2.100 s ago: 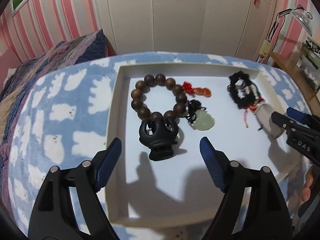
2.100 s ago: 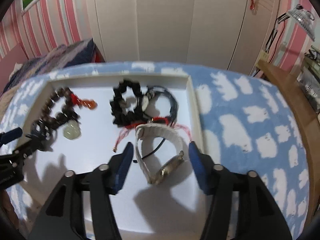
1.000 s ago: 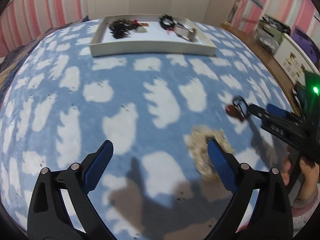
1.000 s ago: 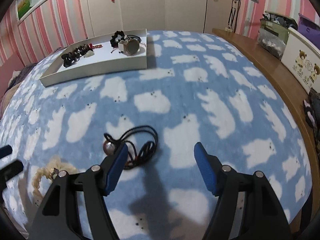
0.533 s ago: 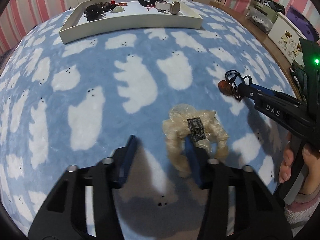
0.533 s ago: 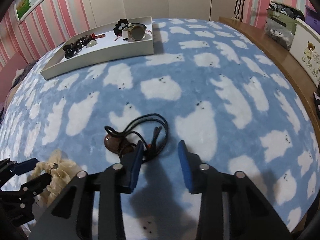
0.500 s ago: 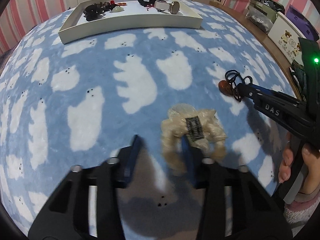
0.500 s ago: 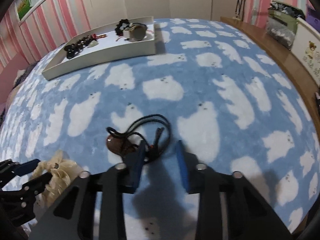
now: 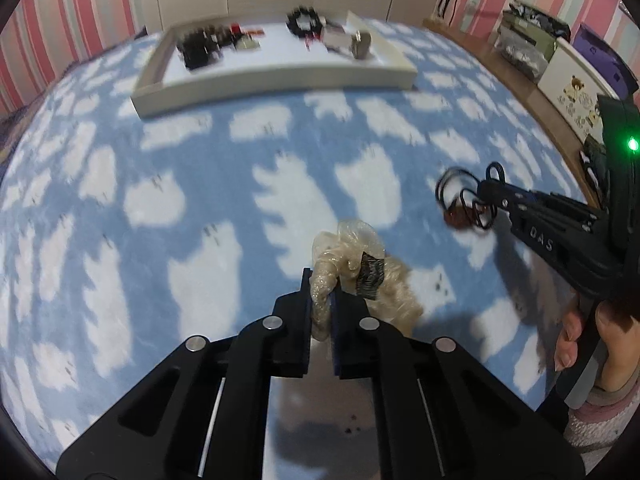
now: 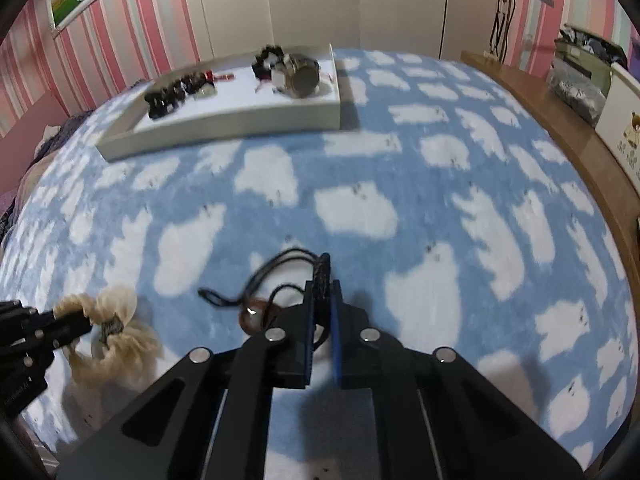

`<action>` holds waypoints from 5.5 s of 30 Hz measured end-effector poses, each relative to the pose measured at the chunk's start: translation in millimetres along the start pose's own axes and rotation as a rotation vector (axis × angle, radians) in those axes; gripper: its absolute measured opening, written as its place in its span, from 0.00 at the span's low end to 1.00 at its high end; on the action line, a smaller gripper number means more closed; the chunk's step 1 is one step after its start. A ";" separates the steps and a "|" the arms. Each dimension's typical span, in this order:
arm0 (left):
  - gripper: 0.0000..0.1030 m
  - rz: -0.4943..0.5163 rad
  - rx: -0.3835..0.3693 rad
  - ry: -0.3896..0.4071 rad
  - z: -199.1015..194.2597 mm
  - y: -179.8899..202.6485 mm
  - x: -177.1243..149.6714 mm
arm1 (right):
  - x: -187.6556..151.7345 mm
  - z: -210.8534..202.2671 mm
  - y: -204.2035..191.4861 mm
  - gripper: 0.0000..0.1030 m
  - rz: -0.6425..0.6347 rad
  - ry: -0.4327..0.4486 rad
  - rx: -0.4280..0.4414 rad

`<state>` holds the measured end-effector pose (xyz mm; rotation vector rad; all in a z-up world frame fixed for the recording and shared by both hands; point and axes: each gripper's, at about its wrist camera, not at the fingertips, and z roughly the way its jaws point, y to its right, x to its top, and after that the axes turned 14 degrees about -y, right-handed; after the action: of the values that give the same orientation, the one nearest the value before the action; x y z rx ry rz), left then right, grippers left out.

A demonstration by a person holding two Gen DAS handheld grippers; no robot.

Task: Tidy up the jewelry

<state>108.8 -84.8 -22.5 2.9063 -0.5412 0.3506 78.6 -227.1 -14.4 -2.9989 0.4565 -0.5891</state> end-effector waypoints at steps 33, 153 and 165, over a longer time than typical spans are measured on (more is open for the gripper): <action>0.05 -0.157 0.070 0.074 -21.2 -121.2 203.7 | 206.7 -4.6 -77.1 0.06 -0.095 0.170 0.050; 0.97 -0.233 0.304 0.512 -76.7 -72.1 15.1 | 44.6 -30.7 -55.2 0.98 0.015 0.339 -0.072; 0.97 -0.241 0.308 0.512 -76.0 -72.7 15.0 | 45.0 -30.2 -54.2 0.98 0.021 0.337 -0.071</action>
<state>134.3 -7.4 45.7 2.9309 -0.0575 1.1817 122.0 -188.5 35.6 -2.9600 0.5339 -1.1054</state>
